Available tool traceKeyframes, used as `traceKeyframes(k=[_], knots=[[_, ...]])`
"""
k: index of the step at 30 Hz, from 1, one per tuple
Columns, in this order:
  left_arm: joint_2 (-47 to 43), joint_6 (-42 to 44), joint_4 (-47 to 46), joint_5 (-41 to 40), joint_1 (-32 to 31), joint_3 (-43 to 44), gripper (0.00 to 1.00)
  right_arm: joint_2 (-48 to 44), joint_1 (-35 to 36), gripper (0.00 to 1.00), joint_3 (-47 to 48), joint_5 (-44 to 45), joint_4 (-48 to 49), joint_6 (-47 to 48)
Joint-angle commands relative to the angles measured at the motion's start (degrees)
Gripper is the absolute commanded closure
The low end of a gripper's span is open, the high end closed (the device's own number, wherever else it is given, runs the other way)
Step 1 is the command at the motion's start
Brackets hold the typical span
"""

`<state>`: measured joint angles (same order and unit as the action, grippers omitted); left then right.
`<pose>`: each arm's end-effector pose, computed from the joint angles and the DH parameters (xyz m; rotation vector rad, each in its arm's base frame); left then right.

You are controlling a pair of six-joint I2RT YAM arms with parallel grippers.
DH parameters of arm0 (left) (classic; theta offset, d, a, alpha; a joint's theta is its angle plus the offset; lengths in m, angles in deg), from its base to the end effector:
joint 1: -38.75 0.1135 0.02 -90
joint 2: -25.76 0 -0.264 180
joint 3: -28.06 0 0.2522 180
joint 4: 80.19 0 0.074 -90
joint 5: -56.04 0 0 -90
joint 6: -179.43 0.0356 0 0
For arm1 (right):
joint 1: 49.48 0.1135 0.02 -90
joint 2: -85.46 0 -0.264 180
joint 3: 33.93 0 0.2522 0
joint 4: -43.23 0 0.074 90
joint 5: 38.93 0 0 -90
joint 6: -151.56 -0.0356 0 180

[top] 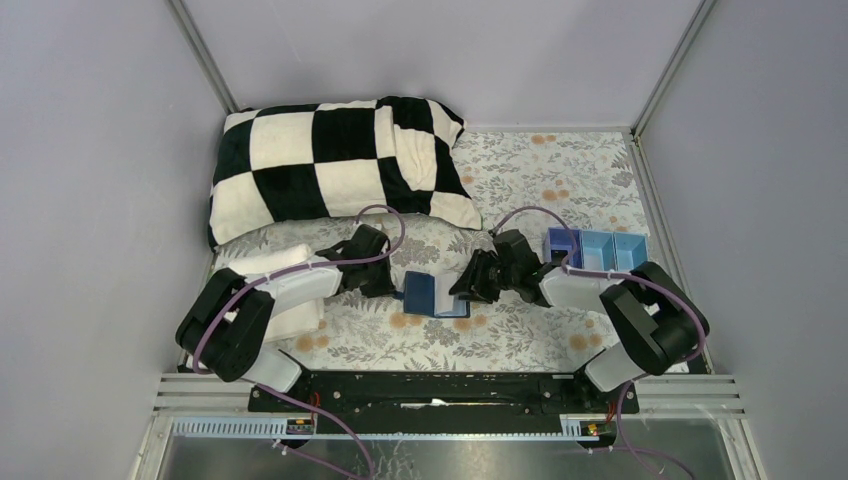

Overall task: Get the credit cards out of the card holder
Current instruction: Open the card holder at the center of the board.

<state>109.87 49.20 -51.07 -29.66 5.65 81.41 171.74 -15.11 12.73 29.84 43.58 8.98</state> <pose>0.2202 -0.1467 0.1524 -0.1416 2.7134 -0.5184 0.2239 0.1688 0.1483 0.1759 2.4983 1.1530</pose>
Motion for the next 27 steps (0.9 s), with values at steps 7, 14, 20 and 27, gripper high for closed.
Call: traceKeyframes(k=[7,14,20,27], knots=[[1.83,1.56,1.27,0.45,-1.60,0.70,1.00,4.15,0.80,0.50,1.01,-4.07,4.89,-1.43],[0.89,0.68,1.44,2.36,-2.22,1.85,1.00,6.00,0.95,0.50,1.03,-10.16,12.04,-4.59],[-0.27,1.22,3.48,2.37,-2.32,2.92,0.95,5.59,2.26,0.52,3.06,-12.49,13.63,-3.77],[-1.99,3.13,6.95,3.91,-2.27,4.95,0.62,6.57,3.96,0.53,5.55,-14.04,13.02,-1.73]])
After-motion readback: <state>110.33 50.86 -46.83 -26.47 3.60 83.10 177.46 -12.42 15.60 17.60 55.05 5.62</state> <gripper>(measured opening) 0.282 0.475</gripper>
